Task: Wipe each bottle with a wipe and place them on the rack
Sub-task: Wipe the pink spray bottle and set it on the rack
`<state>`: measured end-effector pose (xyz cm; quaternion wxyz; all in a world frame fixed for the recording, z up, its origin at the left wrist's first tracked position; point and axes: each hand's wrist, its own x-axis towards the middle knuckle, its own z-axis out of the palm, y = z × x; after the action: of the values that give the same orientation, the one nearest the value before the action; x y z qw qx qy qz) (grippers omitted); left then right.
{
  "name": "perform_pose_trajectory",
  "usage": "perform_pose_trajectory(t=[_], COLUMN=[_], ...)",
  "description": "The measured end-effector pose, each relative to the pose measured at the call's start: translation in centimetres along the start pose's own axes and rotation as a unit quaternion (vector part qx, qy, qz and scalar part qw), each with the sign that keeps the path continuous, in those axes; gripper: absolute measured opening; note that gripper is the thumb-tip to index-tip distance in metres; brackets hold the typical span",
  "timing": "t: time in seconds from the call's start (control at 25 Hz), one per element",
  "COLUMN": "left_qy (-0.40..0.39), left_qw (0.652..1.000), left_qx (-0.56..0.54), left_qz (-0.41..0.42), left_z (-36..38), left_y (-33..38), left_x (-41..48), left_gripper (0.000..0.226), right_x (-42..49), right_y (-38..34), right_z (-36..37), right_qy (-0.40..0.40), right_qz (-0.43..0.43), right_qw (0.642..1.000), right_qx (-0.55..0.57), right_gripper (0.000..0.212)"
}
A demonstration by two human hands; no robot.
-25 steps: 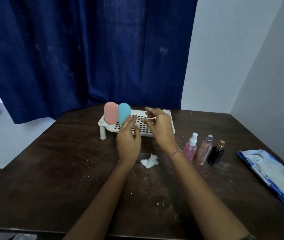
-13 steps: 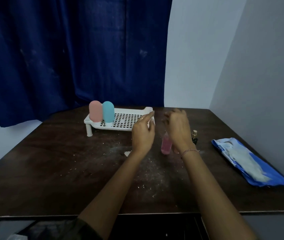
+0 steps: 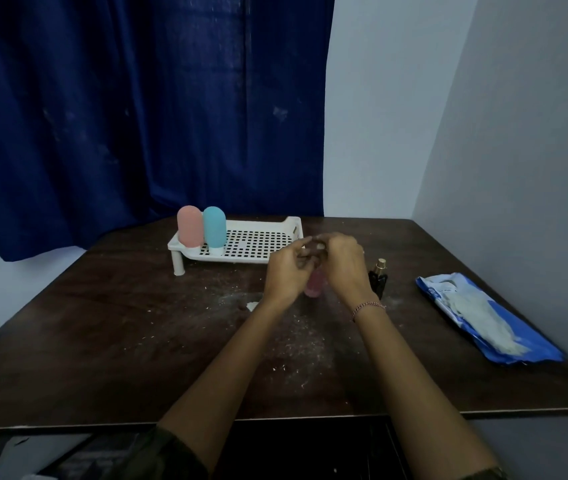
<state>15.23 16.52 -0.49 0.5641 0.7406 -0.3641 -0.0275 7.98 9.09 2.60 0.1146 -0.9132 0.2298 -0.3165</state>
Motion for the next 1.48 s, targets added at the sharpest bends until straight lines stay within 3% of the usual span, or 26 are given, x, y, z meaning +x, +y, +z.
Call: perform_pose_trajectory(t=[0.32, 0.52, 0.76, 0.88, 1.0, 1.08, 1.16, 1.24, 1.36, 1.48], left_qy=[0.122, 0.215, 0.215, 0.209, 0.19, 0.16, 0.133, 0.115, 0.121, 0.133], left_qw=[0.992, 0.976, 0.966, 0.959, 0.956, 0.96, 0.966, 0.97, 0.972, 0.968], left_qx=[0.025, -0.03, -0.141, -0.182, -0.212, -0.219, -0.215, -0.206, -0.197, -0.204], left_qz=[-0.014, 0.029, -0.016, -0.049, -0.068, -0.067, -0.063, -0.054, -0.046, -0.055], left_z=[-4.8, -6.4, -6.5, -6.6, -6.7, -6.5, -6.4, -6.3, -6.3, -6.4], left_y=[-1.7, -4.0, -5.9, -6.7, -6.8, -6.8, -6.9, -7.0, -7.2, -7.2], left_x=[0.3, -0.4, -0.6, -0.6, -0.5, -0.4, -0.5, -0.6, -0.7, -0.4], left_gripper=[0.039, 0.038, 0.042, 0.04, 0.038, 0.038, 0.038, 0.037, 0.036, 0.032], right_x=[-0.4, -2.6, -3.5, -4.0, -4.0, -3.5, -2.8, -2.0, -1.7, -2.7], right_y=[-2.4, -1.9, -1.0, -0.3, -0.2, -0.8, -1.9, -2.7, -3.1, -3.4], right_z=[3.3, 7.1, 9.3, 8.7, 7.8, 7.6, 7.5, 7.6, 8.2, 8.7], right_qy=[0.07, -0.112, -0.224, -0.125, 0.019, 0.042, 0.008, -0.007, 0.046, 0.058], right_qz=[0.006, -0.093, -0.172, -0.117, 0.041, 0.082, 0.1, 0.091, 0.021, -0.04], right_qw=[0.963, 0.972, 0.951, 0.959, 0.915, 0.891, 0.866, 0.88, 0.938, 0.954], right_qx=[0.261, 0.184, 0.125, 0.226, 0.402, 0.446, 0.49, 0.467, 0.343, 0.293], right_gripper=[0.029, 0.014, 0.033, 0.025, 0.021, 0.022, 0.022, 0.021, 0.018, 0.018])
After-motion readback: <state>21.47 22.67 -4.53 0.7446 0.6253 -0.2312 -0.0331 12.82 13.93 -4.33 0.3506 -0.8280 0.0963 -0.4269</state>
